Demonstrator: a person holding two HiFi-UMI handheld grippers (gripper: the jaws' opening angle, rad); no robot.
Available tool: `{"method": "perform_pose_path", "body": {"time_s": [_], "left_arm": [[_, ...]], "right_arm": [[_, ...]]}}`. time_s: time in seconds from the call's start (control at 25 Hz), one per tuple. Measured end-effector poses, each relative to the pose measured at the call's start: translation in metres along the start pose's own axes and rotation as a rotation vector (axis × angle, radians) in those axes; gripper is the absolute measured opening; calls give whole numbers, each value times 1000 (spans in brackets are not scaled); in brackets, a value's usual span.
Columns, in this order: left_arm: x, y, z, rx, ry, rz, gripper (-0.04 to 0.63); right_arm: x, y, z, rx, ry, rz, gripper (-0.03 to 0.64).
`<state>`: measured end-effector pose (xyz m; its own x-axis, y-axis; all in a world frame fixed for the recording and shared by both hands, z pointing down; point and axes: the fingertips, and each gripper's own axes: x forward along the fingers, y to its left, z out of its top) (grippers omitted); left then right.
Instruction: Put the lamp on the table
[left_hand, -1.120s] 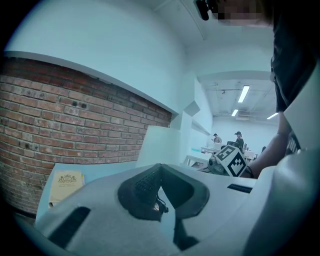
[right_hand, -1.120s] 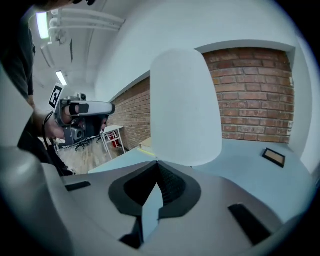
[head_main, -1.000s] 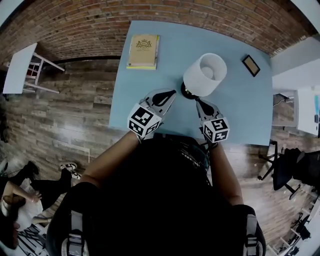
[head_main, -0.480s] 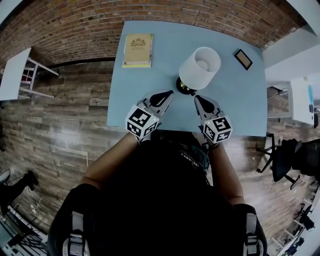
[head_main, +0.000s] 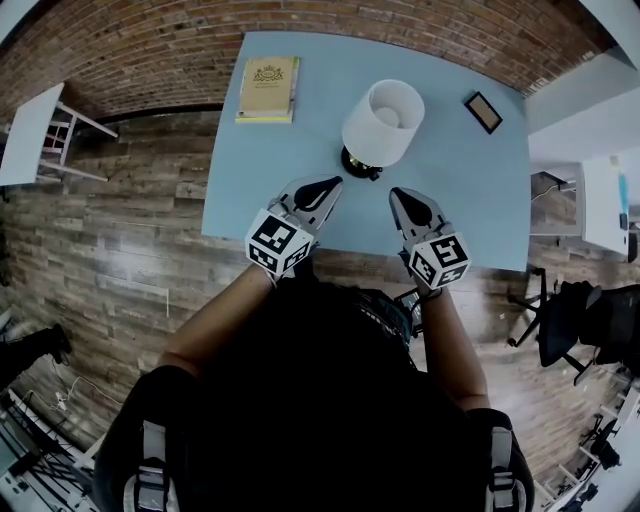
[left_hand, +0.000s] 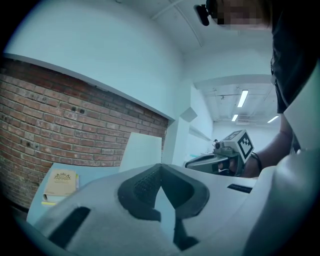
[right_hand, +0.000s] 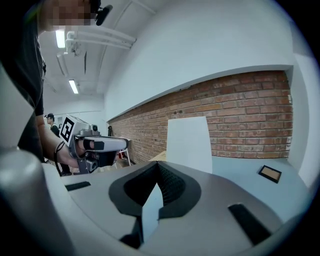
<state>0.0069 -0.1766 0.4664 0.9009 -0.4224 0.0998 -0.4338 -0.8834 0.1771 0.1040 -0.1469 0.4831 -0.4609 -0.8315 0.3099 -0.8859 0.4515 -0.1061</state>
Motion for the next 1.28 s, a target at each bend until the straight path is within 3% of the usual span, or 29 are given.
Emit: {"method": "perform_pose_path", "body": {"time_s": [0.48,0.88,1.28], "left_arm": [[18,-110,-26,0,31,47,9],[-7,-161,-28,-17,-4,175,9],[-36,-200,-35,11,6,151,9]], "right_arm": [[-87,-9,-20,-27,-15,110,15],[-149,1,-37,-43,-24,157,15],[-165,46,-43,-54,-36,192,15]]}}
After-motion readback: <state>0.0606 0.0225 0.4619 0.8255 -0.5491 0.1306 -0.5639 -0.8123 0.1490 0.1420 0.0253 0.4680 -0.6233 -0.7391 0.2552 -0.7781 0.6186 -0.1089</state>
